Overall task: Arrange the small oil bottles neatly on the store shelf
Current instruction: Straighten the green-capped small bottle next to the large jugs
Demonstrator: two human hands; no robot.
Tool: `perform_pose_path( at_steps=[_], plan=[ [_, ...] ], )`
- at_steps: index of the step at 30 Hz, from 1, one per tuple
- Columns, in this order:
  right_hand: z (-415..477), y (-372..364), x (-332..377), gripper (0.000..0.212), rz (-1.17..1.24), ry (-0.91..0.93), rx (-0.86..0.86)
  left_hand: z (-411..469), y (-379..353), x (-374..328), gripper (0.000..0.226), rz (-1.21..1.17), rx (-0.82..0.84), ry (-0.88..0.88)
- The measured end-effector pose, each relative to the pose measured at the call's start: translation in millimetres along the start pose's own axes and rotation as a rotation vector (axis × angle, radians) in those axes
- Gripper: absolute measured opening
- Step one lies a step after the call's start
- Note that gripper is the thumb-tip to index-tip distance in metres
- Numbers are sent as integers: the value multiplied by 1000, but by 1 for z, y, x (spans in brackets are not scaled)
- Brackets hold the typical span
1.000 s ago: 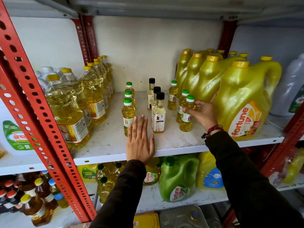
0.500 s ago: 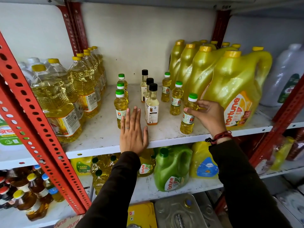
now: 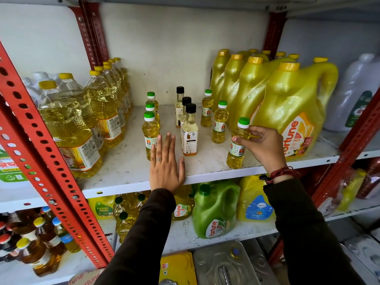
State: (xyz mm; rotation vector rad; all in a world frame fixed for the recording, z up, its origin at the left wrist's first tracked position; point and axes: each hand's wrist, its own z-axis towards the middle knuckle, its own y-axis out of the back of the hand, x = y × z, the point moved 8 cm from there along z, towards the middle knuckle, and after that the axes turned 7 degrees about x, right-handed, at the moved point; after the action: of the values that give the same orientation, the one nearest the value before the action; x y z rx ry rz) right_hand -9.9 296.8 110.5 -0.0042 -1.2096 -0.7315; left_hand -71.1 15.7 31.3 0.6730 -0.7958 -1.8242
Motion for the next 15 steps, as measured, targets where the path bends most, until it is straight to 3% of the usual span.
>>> perform_pose_path(
  at_steps=[15],
  plan=[
    [-4,-2,5,49,-40,6,-3,1,0,1,73,5,-18,-2]
  ],
)
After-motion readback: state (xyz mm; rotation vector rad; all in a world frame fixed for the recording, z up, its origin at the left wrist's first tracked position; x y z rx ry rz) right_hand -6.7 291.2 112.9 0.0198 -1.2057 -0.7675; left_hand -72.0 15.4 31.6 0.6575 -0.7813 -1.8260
